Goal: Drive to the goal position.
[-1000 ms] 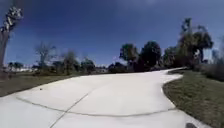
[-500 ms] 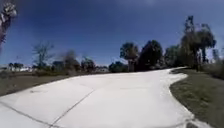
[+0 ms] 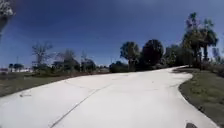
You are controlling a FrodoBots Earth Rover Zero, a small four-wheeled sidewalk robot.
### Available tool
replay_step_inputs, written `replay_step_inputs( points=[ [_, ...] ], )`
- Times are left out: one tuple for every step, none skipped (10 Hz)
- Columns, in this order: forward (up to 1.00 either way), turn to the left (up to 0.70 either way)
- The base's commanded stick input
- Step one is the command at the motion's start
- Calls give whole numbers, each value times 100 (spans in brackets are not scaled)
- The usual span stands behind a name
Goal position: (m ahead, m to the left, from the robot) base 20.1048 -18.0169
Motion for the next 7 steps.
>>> replay_step_inputs(
  points=[
    [70,-34],
    [70,-35],
    [70,-35],
    [70,-35],
    [70,-35],
    [70,-35],
    [70,-16]
  ],
)
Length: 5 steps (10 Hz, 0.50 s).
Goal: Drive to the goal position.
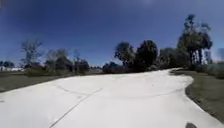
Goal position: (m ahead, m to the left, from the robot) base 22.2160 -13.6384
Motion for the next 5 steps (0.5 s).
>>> replay_step_inputs(
  points=[
    [70,0],
    [70,0],
    [70,0],
    [70,0],
    [70,0]
  ],
)
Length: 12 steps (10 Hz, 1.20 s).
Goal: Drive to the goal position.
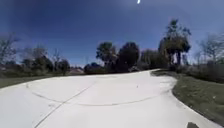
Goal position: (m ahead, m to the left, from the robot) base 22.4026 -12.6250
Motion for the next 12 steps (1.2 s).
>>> replay_step_inputs(
  points=[
    [70,0],
    [70,0],
    [70,0],
    [70,0],
    [70,0],
    [70,0],
    [70,0],
    [70,-11],
    [70,-35],
    [70,-31],
    [70,-11],
    [70,0]
  ],
)
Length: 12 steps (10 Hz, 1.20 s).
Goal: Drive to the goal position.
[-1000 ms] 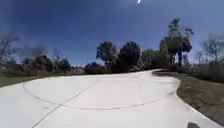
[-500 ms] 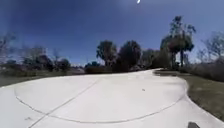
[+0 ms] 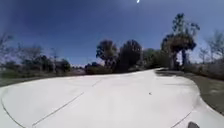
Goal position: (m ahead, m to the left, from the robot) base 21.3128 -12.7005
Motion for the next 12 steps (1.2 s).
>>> replay_step_inputs(
  points=[
    [70,0],
    [70,0],
    [70,0],
    [70,0],
    [70,-35],
    [70,-35],
    [70,-5],
    [70,0],
    [70,0],
    [70,0],
    [70,0],
    [70,0]
  ],
)
